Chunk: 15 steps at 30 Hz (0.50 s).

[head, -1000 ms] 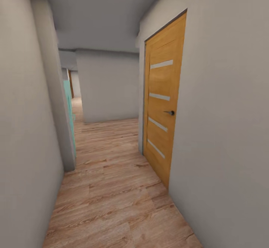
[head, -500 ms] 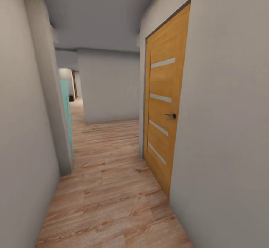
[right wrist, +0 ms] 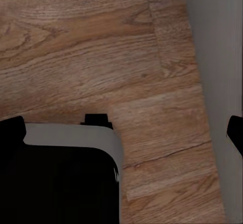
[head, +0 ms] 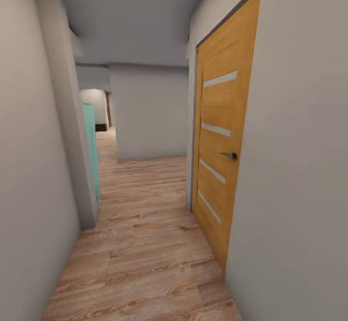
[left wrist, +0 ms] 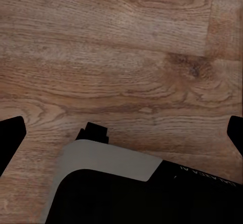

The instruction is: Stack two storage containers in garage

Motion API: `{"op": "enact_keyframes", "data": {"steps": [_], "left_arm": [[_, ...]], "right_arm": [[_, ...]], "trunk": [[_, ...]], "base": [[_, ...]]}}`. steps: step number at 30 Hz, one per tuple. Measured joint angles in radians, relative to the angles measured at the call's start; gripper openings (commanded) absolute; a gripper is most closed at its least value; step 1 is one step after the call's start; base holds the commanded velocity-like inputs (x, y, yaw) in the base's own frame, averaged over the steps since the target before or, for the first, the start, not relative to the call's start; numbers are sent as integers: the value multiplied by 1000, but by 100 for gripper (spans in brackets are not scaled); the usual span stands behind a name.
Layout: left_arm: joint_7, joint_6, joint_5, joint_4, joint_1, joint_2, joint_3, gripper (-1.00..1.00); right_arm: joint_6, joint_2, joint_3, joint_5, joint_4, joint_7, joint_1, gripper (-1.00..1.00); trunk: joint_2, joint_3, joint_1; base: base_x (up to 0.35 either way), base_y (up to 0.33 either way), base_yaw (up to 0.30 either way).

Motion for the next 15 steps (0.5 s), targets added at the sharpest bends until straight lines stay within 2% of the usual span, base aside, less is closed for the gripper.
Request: {"op": "enact_keyframes", "data": {"steps": [10, 15], "left_arm": [[0, 0, 0, 0, 0, 0, 0, 100], [0, 0, 1, 0, 0, 1, 0, 100]], "right_arm": [[0, 1, 0, 0, 0, 0, 0, 100], [0, 1, 0, 0, 0, 0, 1, 100]], "trunk": [[0, 5, 0], [0, 8, 0]], "base": [[299, -154, 265], [311, -76, 265]]}}
